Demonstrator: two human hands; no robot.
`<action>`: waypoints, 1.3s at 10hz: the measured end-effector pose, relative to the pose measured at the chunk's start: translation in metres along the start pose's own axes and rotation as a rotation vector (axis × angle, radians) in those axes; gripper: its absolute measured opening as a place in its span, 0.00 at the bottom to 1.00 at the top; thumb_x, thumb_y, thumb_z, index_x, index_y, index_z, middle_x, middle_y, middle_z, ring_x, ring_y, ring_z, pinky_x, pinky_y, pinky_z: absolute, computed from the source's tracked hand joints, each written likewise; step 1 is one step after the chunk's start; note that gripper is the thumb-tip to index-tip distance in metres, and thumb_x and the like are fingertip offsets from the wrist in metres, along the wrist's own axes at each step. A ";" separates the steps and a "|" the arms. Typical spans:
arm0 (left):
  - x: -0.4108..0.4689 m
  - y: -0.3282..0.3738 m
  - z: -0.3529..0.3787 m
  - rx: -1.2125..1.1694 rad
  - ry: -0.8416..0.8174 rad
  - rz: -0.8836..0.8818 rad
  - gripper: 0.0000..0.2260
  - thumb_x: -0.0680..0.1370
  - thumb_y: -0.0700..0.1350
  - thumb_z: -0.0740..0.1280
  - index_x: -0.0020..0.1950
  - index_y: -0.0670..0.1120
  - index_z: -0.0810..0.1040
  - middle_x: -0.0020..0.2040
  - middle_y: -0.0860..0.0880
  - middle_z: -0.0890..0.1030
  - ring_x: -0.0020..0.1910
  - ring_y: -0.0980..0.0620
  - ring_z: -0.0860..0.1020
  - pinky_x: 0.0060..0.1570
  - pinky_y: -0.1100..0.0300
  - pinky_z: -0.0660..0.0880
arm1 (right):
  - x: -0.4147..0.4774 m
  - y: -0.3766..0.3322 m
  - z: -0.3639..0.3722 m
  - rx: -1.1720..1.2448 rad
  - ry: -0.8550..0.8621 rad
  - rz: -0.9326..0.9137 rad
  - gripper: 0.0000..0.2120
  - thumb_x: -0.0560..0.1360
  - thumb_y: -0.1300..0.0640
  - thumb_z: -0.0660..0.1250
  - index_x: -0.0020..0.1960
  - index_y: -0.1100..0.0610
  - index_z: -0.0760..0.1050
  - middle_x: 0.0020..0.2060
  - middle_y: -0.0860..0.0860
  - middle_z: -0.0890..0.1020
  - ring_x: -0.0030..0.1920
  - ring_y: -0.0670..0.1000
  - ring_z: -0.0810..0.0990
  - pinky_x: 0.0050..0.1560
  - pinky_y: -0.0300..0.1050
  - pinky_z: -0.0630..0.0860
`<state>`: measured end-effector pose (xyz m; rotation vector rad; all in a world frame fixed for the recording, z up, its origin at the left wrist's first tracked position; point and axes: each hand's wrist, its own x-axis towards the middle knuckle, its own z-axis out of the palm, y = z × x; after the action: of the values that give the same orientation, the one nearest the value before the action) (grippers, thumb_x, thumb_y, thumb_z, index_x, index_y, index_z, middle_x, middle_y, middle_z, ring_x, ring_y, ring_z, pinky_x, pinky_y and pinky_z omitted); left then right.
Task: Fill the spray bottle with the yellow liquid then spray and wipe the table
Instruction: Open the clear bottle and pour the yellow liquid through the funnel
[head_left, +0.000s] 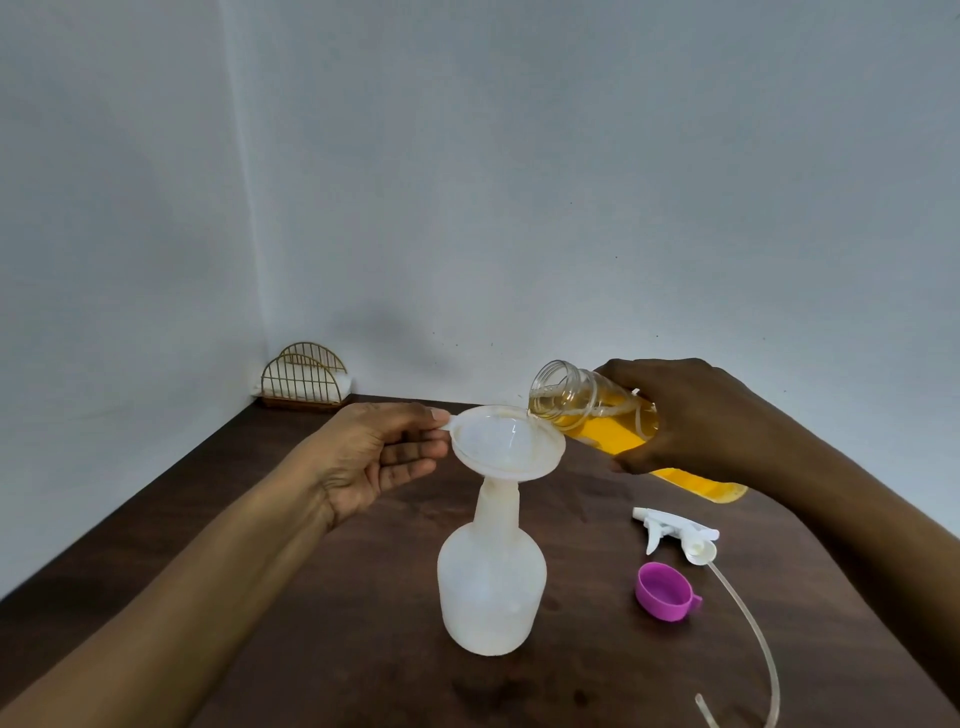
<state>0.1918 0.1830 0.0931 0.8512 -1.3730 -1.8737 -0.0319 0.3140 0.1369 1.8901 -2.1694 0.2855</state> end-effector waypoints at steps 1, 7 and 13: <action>0.000 0.000 0.000 0.001 0.001 0.000 0.03 0.72 0.38 0.69 0.44 0.39 0.81 0.29 0.48 0.82 0.25 0.57 0.80 0.25 0.66 0.77 | 0.000 0.000 0.000 -0.009 -0.005 0.001 0.30 0.64 0.47 0.75 0.63 0.44 0.69 0.53 0.44 0.79 0.54 0.50 0.76 0.49 0.46 0.75; 0.000 0.001 0.001 -0.006 -0.003 -0.004 0.03 0.73 0.38 0.68 0.44 0.38 0.81 0.28 0.47 0.82 0.25 0.57 0.80 0.25 0.66 0.77 | 0.002 0.000 -0.004 -0.018 -0.026 -0.008 0.30 0.63 0.47 0.75 0.63 0.44 0.69 0.52 0.44 0.79 0.53 0.51 0.76 0.49 0.47 0.74; -0.001 0.001 0.000 -0.006 -0.009 0.002 0.03 0.73 0.38 0.69 0.43 0.39 0.81 0.28 0.48 0.82 0.25 0.57 0.80 0.24 0.66 0.77 | 0.005 -0.002 -0.006 -0.025 -0.025 -0.018 0.30 0.63 0.47 0.75 0.63 0.45 0.69 0.53 0.45 0.79 0.54 0.50 0.76 0.50 0.47 0.75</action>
<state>0.1922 0.1834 0.0937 0.8388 -1.3731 -1.8812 -0.0306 0.3111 0.1438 1.9089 -2.1605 0.2310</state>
